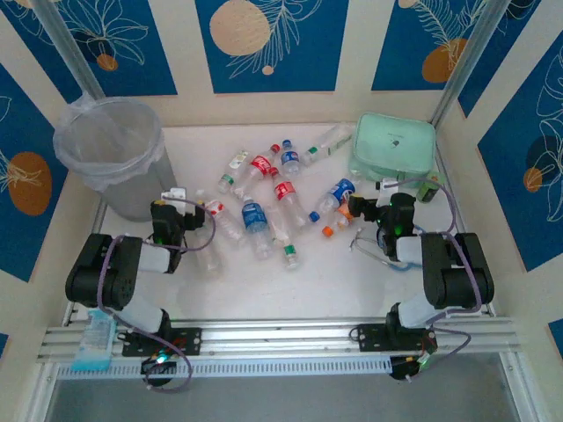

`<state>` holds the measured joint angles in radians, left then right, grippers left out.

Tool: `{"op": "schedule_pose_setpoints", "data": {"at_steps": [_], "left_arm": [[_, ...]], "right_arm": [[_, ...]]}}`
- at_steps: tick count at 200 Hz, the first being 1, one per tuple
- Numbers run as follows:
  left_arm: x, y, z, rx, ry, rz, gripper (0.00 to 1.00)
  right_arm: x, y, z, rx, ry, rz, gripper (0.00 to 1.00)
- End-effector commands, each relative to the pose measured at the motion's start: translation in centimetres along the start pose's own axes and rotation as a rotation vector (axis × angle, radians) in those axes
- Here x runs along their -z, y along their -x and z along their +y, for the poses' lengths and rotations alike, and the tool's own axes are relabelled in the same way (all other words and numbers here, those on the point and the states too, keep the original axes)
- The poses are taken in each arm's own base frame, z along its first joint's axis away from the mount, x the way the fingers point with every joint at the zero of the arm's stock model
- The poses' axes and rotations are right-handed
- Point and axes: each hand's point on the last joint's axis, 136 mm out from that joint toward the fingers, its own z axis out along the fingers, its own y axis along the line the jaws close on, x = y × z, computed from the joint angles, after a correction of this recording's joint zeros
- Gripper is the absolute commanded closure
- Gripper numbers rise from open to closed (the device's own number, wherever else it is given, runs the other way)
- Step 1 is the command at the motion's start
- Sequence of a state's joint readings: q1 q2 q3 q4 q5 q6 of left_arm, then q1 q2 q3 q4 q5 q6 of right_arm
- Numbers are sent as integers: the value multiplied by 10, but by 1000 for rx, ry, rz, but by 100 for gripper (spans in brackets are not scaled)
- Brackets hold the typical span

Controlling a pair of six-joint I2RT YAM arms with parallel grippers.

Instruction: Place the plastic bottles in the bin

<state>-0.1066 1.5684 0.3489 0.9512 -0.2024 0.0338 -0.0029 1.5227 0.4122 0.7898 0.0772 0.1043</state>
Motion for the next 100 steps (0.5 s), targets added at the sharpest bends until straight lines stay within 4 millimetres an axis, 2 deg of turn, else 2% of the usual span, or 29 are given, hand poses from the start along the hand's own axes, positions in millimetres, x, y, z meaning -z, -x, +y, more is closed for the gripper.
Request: {"op": "schedule_pose_setpoints", "data": {"at_steps": [1, 100], "left_arm": [[-2, 11, 3, 10, 5, -34, 0], [-2, 11, 3, 11, 7, -36, 0]], "right_arm": [[-1, 6, 2, 7, 11, -16, 1], [-1, 5, 2, 3, 13, -14, 1]]}}
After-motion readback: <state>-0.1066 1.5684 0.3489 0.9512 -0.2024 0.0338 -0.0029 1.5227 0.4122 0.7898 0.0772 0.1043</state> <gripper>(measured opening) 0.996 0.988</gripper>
